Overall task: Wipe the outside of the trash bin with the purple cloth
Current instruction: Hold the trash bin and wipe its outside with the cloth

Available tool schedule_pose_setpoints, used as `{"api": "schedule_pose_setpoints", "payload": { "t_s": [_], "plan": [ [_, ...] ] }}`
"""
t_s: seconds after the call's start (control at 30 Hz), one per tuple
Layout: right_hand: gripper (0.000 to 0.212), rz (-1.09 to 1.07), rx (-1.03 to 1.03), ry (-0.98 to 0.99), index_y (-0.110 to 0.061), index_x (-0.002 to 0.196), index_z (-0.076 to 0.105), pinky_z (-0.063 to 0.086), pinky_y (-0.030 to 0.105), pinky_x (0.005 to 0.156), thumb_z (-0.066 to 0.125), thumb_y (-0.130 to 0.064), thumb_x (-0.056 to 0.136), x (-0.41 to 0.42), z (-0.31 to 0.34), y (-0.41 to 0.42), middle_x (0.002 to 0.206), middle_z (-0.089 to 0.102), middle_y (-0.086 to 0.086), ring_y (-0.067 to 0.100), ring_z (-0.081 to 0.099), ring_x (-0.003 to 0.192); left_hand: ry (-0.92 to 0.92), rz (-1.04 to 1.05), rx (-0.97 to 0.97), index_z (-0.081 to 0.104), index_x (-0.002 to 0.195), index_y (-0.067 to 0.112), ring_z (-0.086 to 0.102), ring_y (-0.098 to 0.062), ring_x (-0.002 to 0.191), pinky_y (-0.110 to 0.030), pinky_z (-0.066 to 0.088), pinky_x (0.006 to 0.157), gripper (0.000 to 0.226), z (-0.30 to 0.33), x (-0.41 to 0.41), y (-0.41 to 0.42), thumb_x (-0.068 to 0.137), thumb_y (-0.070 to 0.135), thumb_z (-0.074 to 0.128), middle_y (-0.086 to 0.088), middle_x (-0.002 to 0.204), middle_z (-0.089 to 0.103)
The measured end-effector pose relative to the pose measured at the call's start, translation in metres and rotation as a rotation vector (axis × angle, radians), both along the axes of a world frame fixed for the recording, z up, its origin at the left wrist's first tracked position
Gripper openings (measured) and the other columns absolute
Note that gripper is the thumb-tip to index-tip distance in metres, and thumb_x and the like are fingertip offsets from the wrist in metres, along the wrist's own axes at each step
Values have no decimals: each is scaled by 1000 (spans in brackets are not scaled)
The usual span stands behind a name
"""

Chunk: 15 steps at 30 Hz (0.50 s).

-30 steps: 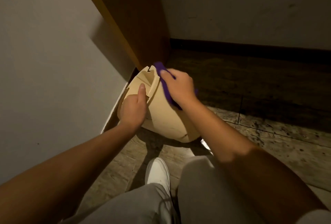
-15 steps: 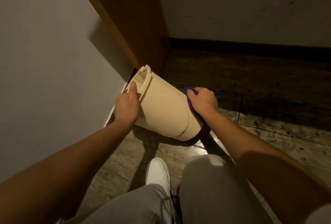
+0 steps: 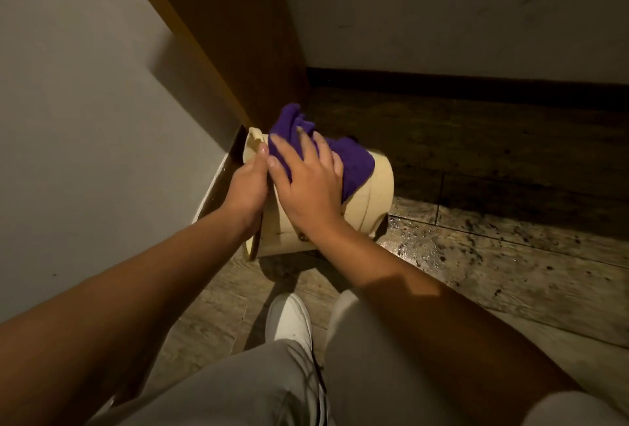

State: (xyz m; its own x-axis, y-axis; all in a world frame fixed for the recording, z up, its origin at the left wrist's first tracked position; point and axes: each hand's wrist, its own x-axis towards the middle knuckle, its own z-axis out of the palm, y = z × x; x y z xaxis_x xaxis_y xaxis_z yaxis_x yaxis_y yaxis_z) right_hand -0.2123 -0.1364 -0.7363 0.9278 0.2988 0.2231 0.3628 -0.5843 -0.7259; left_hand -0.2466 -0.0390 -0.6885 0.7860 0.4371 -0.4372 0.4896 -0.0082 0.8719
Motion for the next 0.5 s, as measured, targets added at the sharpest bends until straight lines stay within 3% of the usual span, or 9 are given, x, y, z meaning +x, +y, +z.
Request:
{"api": "schedule_pose_setpoints", "payload": {
  "t_s": [0.07, 0.23, 0.37, 0.5],
  "plan": [
    [48, 20, -97, -71, -32, 143, 59, 25, 56, 118, 37, -51, 104, 0, -21, -8, 155, 51, 8, 33, 36, 148, 38, 47, -26, 67, 129, 26, 69, -26, 120, -53, 47, 111, 49, -8, -1, 5, 105, 57, 37, -8, 126, 75],
    [41, -164, -149, -54, -27, 132, 66, 35, 54, 109, 47, -47, 101, 26, -73, -48, 141, 62, 13, 37, 48, 135, 93, 167, -60, 62, 108, 32, 74, -29, 101, -46, 57, 82, 38, -15, -5, 17, 103, 60, 38, -8, 111, 76],
    [47, -237, -187, 204, -28, 145, 53, 48, 47, 96, 34, -48, 107, 50, -104, -94, 138, 58, 15, 34, 53, 124, 81, 237, -47, 63, 111, 26, 74, -30, 101, -51, 57, 93, 41, -20, -11, 24, 104, 59, 39, -9, 110, 77],
    [40, -259, -131, 176, -22, 138, 59, 46, 37, 86, 43, -40, 107, 70, -80, -115, 128, 60, 14, 31, 59, 115, 69, 153, -78, 65, 116, 28, 79, -28, 97, -55, 57, 95, 47, -17, -4, 21, 101, 65, 41, -6, 105, 83]
  ]
}}
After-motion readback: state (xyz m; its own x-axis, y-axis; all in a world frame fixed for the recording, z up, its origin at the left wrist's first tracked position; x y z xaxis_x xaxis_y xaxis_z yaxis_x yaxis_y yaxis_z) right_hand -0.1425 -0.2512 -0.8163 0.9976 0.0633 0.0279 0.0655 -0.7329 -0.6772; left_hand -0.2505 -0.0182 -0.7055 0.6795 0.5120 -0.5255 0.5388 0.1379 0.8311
